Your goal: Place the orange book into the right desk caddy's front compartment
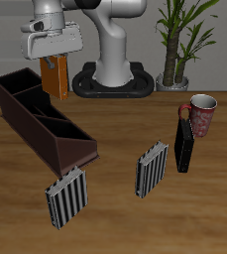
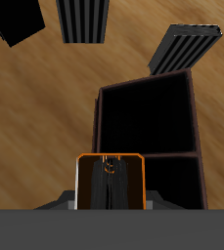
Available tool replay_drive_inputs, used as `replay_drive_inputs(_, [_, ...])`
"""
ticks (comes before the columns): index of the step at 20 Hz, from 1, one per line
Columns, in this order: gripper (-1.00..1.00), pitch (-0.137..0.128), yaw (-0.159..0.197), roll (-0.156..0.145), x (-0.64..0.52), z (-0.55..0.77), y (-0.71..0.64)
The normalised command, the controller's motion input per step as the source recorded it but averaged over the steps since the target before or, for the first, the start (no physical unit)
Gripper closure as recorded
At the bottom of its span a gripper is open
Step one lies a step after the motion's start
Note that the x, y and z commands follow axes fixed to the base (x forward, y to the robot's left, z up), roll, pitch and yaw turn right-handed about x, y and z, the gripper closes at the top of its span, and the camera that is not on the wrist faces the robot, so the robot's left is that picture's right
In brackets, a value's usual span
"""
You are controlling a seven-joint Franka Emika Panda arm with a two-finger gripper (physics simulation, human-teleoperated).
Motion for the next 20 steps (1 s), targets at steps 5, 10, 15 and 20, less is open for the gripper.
replay_drive_inputs(5, [1.0,0.026,-0.032,-0.01,0.03,-0.16,-0.02])
replay_drive_inputs(10, [1.0,0.023,-0.007,-0.01,0.03,-0.18,-0.07])
replay_drive_inputs(15, [1.0,0.044,-0.032,-0.042,0.01,-0.24,-0.15])
replay_drive_inputs(20, [1.0,0.039,-0.012,-0.024,0.08,-0.25,-0.1])
